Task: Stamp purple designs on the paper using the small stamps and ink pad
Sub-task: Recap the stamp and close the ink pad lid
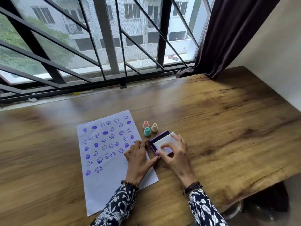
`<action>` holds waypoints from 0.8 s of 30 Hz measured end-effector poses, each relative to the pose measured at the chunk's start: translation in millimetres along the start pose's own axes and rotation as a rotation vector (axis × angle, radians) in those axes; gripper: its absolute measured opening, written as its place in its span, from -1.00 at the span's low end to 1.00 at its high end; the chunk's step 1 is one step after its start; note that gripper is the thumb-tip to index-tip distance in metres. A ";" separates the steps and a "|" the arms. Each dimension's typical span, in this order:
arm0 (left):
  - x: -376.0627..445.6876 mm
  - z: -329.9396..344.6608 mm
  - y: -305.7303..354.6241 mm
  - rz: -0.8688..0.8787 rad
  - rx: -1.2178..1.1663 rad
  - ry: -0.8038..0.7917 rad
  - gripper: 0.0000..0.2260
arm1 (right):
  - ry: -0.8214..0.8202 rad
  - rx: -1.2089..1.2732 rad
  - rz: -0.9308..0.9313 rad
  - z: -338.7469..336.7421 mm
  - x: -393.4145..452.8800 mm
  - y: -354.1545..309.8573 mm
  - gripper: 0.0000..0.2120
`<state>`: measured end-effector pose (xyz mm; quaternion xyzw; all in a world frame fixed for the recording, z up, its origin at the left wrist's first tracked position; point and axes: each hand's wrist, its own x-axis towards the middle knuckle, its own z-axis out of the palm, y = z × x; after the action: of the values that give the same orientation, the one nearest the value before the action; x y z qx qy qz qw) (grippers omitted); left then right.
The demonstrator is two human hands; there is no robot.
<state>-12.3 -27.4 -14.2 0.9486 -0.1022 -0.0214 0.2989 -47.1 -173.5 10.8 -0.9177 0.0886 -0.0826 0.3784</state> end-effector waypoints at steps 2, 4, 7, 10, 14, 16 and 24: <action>0.4 -0.9 -0.6 0.000 -0.029 0.003 -0.46 | -0.018 -0.059 0.066 2.3 4.9 -1.3 -0.76; 0.7 -1.2 -1.5 -0.008 -0.038 -0.001 -0.46 | -0.024 -0.132 0.062 3.8 6.8 -2.7 -0.72; 1.1 0.0 -2.7 -0.013 -0.062 0.005 -0.50 | -0.004 -0.117 0.039 5.2 5.9 -5.1 -0.66; 0.8 0.5 -2.1 -0.011 -0.083 0.018 -0.53 | -0.012 -0.068 0.013 8.4 2.8 -8.1 -0.62; 0.6 0.1 -2.5 -0.017 -0.078 0.012 -0.56 | -0.030 -0.029 0.048 10.5 6.5 -9.2 -0.61; 0.6 -0.2 -2.2 -0.019 -0.066 0.010 -0.57 | -0.036 -0.008 0.055 9.9 9.8 -8.4 -0.60; 0.0 -1.3 -0.9 -0.011 -0.050 -0.008 -0.48 | -0.051 -0.091 0.038 1.5 14.0 0.0 -0.43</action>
<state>-12.0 -25.9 -13.7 0.9413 -0.0977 -0.0291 0.3218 -33.2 -175.6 10.9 -0.9339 0.0998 -0.0480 0.3399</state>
